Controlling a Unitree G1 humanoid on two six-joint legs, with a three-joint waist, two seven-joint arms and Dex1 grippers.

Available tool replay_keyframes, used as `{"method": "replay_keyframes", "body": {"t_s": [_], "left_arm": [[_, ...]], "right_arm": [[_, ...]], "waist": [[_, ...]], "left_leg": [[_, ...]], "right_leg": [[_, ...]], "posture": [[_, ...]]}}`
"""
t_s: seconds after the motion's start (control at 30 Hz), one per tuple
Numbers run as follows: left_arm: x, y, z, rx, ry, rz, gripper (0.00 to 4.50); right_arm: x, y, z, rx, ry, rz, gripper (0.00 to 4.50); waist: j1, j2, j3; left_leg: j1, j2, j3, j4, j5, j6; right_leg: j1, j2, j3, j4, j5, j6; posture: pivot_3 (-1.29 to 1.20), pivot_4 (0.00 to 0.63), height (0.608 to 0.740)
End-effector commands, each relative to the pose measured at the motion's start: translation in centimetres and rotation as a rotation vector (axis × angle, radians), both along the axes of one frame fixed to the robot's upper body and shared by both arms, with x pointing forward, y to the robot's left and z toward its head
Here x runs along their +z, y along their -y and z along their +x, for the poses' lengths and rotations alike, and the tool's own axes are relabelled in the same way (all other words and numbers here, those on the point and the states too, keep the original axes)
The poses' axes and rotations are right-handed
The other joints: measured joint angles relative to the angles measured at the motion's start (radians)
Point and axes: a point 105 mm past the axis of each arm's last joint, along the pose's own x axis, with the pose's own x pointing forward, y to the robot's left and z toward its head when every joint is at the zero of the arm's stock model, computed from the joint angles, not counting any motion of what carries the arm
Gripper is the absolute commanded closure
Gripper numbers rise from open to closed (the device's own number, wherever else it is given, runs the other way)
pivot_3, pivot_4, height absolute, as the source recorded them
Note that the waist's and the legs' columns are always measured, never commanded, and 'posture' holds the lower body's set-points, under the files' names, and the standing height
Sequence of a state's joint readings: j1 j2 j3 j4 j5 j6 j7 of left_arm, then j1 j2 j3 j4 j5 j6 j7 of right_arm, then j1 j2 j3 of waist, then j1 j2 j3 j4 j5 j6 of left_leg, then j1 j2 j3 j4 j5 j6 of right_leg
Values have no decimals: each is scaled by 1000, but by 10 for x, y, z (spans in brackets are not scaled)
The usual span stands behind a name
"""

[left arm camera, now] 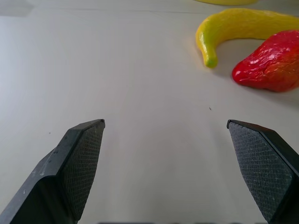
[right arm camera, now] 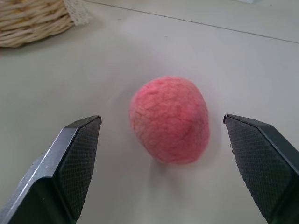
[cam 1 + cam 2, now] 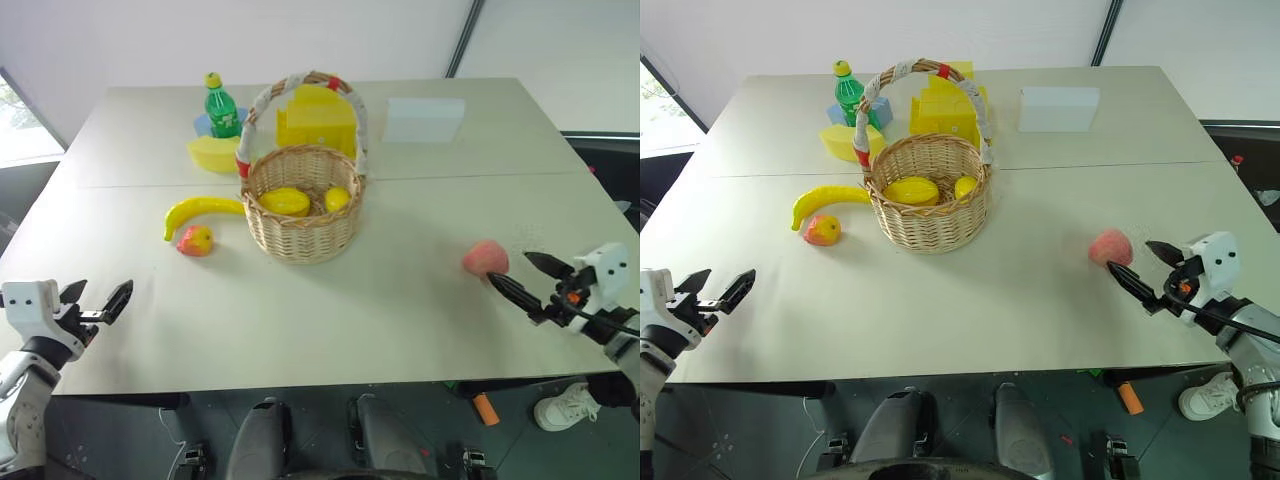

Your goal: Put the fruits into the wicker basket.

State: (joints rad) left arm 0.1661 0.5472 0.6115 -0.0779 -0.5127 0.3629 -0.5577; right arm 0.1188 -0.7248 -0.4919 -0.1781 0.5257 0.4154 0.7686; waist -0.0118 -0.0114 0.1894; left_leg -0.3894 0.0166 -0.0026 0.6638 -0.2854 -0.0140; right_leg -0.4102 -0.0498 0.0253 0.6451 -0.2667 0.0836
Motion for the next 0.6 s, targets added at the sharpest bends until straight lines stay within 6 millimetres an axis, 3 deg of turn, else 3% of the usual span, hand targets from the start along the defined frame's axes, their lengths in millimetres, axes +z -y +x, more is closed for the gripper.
{"method": "replay_keyframes", "body": {"t_s": [0.03, 0.37, 0.6], "left_arm": [[15, 3, 1, -11, 50, 27, 0], [29, 17, 13, -54, 79, 70, 0], [46, 48, 26, -223, 72, 172, 0]], "right_arm": [[10, -5, 1, 13, 41, -7, 122], [30, -13, 2, 78, 99, 3, 122], [54, -58, 0, 286, 134, -33, 122]], "waist": [[0, 0, 0], [-1, 0, 0], [-2, 0, 0]], "left_leg": [[0, 0, 0, 0, 0, 0], [0, 0, 0, 0, 0, 0], [0, 0, 0, 0, 0, 0]], "right_leg": [[0, 0, 0, 0, 0, 0], [0, 1, 0, 0, 0, 0], [0, 2, 0, 0, 1, 3]], "posture": [[0, 150, 740], [0, 150, 740], [0, 150, 740]]}}
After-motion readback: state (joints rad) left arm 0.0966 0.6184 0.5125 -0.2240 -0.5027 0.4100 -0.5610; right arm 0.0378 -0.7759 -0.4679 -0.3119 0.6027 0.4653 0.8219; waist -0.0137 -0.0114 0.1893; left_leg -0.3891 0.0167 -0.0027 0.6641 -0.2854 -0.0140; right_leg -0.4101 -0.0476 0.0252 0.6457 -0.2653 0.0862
